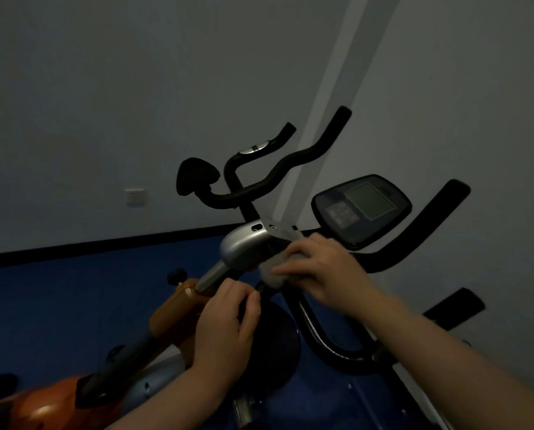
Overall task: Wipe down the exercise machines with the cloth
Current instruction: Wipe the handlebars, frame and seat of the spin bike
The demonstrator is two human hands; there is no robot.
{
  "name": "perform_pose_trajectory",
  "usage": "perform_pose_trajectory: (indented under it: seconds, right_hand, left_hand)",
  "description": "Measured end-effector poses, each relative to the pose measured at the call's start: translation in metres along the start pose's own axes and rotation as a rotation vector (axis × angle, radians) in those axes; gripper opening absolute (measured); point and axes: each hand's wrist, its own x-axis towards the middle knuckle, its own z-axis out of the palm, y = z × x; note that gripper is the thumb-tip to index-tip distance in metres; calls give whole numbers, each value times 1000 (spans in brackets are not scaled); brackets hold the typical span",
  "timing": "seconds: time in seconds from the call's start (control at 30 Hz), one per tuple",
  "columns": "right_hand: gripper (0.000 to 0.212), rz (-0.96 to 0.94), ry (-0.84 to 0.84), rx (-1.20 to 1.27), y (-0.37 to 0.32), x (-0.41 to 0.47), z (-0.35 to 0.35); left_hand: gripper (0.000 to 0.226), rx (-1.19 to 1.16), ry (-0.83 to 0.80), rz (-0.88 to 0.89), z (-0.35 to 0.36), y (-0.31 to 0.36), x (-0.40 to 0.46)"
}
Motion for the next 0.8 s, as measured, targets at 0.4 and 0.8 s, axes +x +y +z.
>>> perform_pose_trajectory:
  seconds: [0.4,0.8]
  right_hand:
    - [35,386,219,-28,-6,-21,0]
    - [31,526,328,-55,-31,-17,-1]
  left_hand:
    - [18,-17,-68,32,-4,-4,3]
    - [10,159,-167,181,-4,15,23]
